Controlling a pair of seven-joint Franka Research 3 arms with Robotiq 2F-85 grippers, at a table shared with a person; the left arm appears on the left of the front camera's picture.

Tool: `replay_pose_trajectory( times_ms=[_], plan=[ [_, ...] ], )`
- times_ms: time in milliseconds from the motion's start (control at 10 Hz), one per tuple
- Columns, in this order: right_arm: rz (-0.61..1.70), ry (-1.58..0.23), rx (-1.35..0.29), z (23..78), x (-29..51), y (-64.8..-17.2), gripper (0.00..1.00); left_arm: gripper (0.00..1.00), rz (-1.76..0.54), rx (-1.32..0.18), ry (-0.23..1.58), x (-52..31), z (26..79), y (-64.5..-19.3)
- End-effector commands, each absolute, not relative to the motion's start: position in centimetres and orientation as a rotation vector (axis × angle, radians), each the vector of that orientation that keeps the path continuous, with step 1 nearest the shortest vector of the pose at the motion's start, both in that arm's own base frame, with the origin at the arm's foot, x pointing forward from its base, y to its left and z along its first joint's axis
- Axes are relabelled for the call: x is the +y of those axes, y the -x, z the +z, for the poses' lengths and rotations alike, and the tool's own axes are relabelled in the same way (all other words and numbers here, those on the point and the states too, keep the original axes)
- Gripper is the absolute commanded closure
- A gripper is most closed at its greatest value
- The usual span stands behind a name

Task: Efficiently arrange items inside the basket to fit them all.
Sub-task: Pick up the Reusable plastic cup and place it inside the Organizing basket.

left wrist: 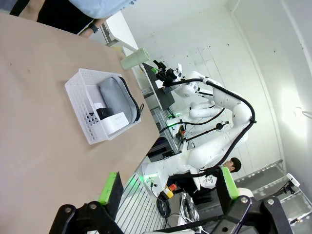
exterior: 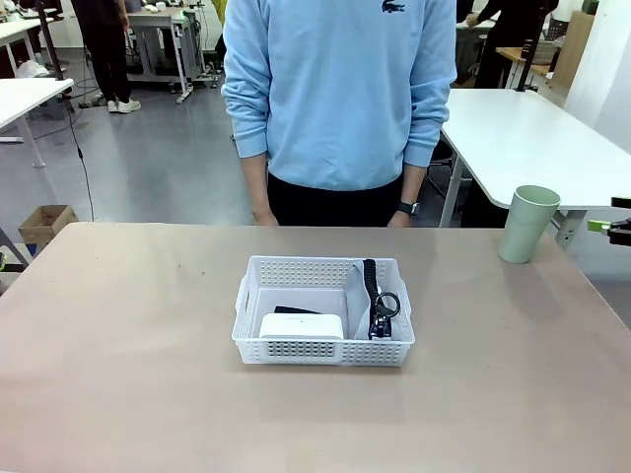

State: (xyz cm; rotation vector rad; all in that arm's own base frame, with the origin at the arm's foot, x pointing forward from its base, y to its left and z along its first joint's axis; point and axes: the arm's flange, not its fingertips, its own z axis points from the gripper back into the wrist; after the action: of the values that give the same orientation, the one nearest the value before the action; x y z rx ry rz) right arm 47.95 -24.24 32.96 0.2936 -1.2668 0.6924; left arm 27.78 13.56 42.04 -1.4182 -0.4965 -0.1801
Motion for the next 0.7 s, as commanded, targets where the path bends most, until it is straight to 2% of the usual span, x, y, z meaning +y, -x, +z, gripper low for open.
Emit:
replay_pose_trajectory(
  times_ms=[0, 600],
  plan=[
    [0.783, -0.315, -1.345, 31.1, -24.1, -51.5, 0.00, 0.00, -0.183, -0.486, 1.428, 13.7, 42.3, -27.5],
    [0.932, -0.218, -1.333, 28.8, -22.8, -54.0, 0.00, 0.00, -0.183, -0.486, 1.428, 13.7, 42.3, -27.5]
  ],
)
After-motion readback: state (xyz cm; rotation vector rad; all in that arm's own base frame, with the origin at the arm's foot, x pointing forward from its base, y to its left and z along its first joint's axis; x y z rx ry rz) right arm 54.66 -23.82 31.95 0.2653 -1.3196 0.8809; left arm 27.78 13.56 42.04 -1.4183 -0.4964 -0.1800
